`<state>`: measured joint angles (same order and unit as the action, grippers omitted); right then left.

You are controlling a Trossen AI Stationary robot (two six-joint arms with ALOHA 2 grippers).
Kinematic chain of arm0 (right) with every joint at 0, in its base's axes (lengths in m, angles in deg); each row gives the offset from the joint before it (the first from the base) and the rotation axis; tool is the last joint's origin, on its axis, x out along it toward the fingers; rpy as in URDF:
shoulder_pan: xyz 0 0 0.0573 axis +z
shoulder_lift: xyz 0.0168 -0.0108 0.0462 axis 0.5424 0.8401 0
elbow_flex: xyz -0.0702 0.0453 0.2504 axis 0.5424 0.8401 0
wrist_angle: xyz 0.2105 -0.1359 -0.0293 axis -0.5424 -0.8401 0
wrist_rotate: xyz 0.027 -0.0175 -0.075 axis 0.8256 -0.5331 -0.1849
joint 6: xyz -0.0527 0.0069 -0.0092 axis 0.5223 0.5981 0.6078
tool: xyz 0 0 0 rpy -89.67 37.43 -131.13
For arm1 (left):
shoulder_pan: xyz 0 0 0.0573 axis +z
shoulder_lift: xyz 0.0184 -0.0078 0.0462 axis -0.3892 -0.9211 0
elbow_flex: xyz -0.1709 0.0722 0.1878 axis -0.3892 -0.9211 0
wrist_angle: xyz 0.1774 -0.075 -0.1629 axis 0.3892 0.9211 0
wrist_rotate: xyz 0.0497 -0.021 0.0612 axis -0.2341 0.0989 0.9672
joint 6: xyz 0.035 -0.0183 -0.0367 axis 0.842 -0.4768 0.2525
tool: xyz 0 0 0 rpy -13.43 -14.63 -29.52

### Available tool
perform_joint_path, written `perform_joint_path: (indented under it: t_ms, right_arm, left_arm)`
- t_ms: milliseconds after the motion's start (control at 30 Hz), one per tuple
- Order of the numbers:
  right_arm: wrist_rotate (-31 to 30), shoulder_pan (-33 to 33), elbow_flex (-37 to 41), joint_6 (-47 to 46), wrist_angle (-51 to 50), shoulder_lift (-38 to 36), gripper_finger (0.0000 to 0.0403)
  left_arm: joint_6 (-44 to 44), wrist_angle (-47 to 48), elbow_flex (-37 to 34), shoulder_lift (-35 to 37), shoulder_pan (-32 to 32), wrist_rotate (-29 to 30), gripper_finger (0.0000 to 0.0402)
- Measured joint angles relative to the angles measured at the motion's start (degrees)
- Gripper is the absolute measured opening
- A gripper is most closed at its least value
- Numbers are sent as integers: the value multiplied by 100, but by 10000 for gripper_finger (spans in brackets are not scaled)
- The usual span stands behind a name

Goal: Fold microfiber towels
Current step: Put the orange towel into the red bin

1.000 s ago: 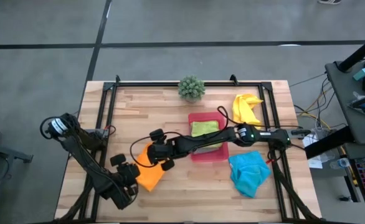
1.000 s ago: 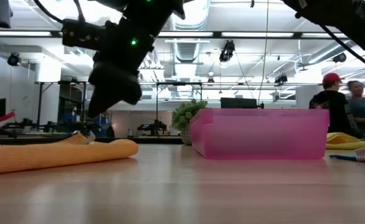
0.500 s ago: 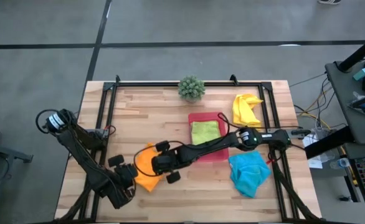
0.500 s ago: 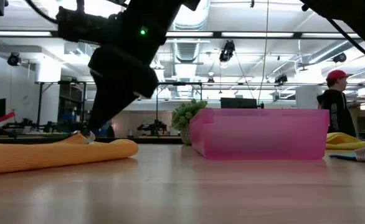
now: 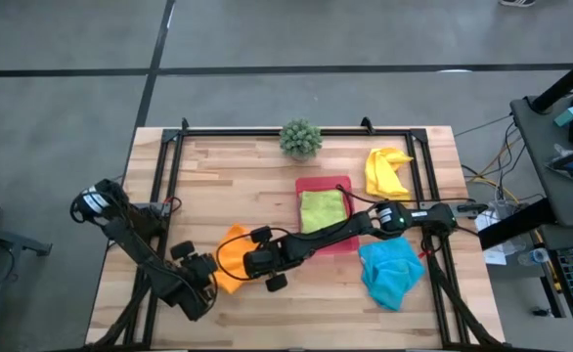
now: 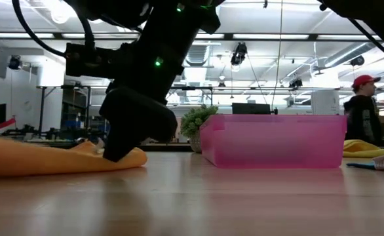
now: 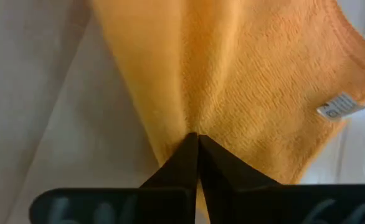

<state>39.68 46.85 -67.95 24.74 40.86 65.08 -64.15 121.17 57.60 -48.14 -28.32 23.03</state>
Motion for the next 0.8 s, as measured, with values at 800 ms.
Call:
perform_joint_path:
  t_ms: [800]
  right_arm:
    - [-230,131,-219,-278,-984,-375,9]
  left_arm:
    - [764,-878,578,452,16,-151,138]
